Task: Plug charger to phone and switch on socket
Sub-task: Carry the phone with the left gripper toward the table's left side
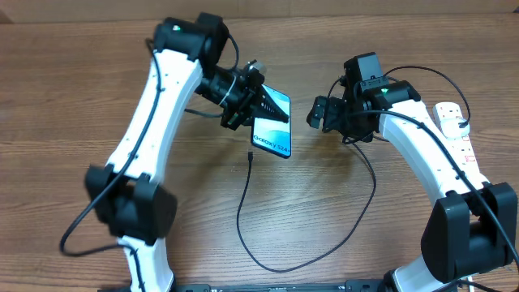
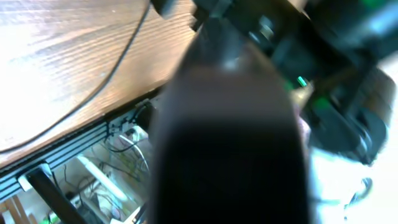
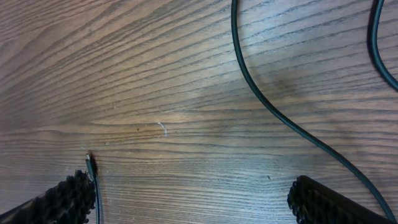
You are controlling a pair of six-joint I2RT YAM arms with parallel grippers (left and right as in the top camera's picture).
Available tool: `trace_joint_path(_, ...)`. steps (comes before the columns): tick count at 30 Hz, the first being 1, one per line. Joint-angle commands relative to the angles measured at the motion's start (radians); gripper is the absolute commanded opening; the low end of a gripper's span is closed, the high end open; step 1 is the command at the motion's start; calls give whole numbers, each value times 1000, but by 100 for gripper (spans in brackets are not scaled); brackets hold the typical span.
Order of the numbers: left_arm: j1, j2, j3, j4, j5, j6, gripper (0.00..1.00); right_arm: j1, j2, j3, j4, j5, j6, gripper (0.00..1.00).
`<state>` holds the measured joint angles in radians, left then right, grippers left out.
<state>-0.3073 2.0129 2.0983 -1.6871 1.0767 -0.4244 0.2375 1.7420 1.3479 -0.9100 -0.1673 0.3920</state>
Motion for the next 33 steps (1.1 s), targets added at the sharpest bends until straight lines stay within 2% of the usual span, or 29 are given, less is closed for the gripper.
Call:
trace_joint_path(1, -2, -62, 4, -3, 12, -69, 4, 3, 0, 0, 3, 13, -4, 100)
trace_joint_path(9, -2, -73, 4, -3, 44, -274, 4, 3, 0, 0, 3, 13, -3, 100)
trace_joint_path(16, -2, -73, 5, -3, 183, -278, 4, 1, 0, 1, 57, -35, 16, 100)
trace_joint_path(21, -2, -73, 5, -3, 362, -307, 4, -40, 0, 1, 67, -8, 164, 100)
trace_joint_path(25, -1, -73, 5, -3, 472, -324, 4, -90, 0, 0, 51, -5, 184, 100)
trace_joint_path(33, 0, -73, 5, -3, 487, -363, 4, -138, 0, 0, -32, 10, 184, 100)
